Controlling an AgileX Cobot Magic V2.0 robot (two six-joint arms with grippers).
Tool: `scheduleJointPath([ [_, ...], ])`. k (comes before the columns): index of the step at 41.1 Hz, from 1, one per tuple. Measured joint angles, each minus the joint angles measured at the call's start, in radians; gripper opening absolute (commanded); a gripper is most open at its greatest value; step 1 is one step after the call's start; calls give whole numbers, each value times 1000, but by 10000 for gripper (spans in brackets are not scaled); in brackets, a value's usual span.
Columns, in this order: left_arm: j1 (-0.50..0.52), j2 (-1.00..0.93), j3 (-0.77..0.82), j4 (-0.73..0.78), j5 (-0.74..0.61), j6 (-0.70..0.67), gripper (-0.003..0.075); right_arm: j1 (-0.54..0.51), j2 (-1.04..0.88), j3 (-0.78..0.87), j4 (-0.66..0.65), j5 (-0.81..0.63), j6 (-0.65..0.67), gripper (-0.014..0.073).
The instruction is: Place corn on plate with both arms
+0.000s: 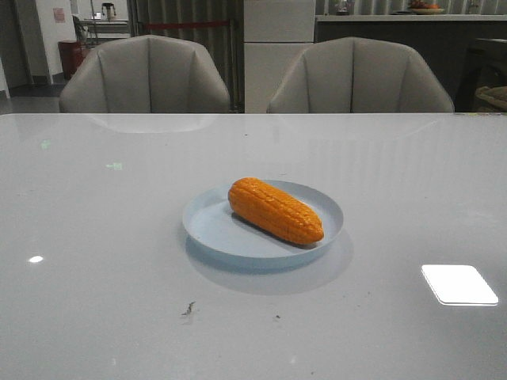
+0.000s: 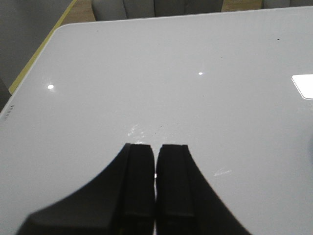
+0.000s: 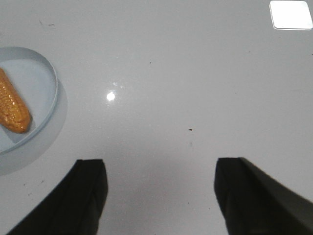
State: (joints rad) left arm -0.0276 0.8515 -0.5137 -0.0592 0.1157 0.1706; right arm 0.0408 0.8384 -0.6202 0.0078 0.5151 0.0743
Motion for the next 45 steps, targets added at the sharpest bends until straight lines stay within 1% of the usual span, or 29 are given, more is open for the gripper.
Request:
scheduleJointPath([
  [15, 0, 17, 0, 0, -2, 0, 94, 0, 0, 0, 0, 0, 0, 570],
  [32, 0, 105, 10, 0, 0, 0, 94, 0, 0, 0, 0, 0, 0, 570],
  [38, 0, -1, 80, 0, 2, 0, 94, 0, 0, 0, 0, 0, -1, 570],
  [45, 0, -250, 235, 0, 7, 0, 94, 0, 0, 0, 0, 0, -1, 570],
])
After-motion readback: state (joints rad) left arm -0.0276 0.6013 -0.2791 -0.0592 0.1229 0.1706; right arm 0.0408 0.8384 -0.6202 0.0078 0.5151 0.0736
